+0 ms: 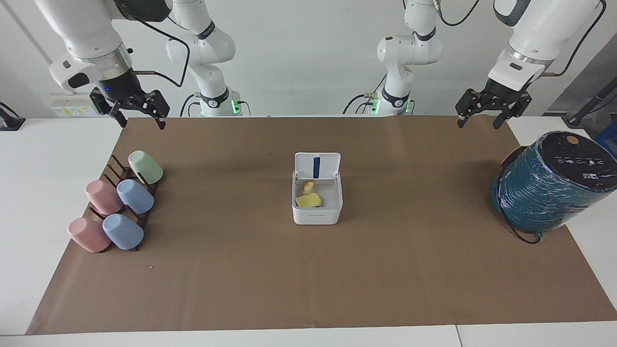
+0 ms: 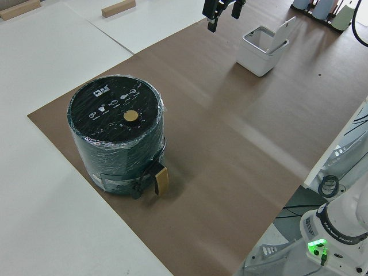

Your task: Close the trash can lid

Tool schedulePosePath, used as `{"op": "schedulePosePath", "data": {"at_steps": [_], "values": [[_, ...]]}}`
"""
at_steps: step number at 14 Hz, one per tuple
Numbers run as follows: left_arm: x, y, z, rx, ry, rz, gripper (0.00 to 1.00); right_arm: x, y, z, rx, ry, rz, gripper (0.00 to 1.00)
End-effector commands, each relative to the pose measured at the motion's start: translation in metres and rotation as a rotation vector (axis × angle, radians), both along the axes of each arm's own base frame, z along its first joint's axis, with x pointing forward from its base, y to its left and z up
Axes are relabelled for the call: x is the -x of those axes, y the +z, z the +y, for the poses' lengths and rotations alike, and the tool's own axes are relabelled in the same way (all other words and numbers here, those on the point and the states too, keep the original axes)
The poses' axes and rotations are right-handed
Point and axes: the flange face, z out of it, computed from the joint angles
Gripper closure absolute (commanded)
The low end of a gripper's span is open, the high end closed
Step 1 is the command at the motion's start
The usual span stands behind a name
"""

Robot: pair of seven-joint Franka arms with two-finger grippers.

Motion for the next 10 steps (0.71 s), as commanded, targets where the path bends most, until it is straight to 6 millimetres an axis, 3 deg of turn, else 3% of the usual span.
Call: {"op": "schedulePosePath", "data": {"at_steps": [1,8,10], "values": [[0.008,0.002,0.005,-0.016,0.011,-0.007,0.0,0.007,0.001,0.0,-0.006,-0.012,0.004,0.0],[0.01,0.001,-0.009,-0.019,-0.014,0.004,0.0,0.007,0.0,0.0,-0.006,-0.012,0.006,0.0],[0.01,0.002,-0.026,-0.016,-0.046,-0.009,0.0,0.007,0.0,0.0,-0.005,-0.012,0.006,0.0]]}}
